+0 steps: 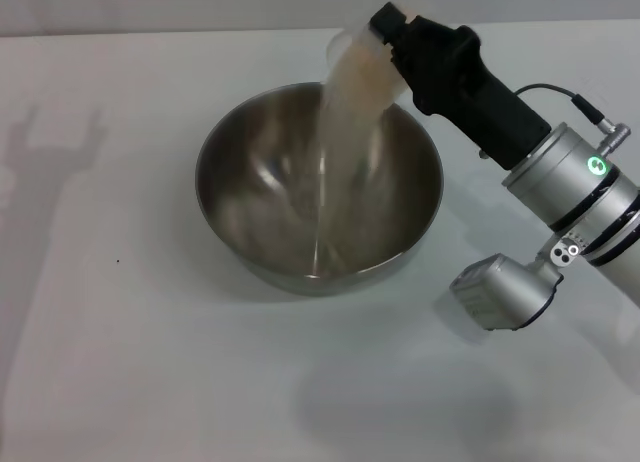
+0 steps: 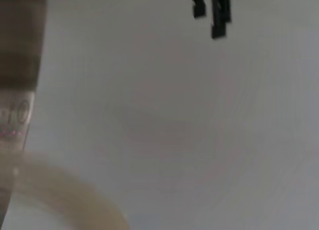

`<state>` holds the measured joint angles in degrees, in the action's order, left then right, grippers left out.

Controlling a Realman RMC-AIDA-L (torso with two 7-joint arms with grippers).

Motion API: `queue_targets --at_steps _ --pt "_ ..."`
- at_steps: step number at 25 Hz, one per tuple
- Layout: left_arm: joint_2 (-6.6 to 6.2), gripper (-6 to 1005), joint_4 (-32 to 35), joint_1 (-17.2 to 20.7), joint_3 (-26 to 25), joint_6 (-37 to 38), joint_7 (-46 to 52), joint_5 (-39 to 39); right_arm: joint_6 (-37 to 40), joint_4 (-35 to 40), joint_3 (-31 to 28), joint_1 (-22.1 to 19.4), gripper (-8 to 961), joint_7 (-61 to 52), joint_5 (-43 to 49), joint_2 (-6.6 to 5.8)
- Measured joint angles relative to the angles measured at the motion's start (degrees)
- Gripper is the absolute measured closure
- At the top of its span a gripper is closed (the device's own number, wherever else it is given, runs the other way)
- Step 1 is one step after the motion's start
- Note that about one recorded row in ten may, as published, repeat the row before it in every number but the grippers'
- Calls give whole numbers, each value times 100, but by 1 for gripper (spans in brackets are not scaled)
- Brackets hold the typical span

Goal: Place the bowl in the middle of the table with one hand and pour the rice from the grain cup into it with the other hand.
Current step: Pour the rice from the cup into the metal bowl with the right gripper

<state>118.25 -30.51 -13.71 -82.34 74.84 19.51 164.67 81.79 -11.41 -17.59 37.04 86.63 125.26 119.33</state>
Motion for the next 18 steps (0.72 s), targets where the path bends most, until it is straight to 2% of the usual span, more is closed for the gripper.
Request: queue_targets --at_steps 18 --pt "23 138 4 53 34 43 328 -5 22 950 19 486 942 466 1348 -18"
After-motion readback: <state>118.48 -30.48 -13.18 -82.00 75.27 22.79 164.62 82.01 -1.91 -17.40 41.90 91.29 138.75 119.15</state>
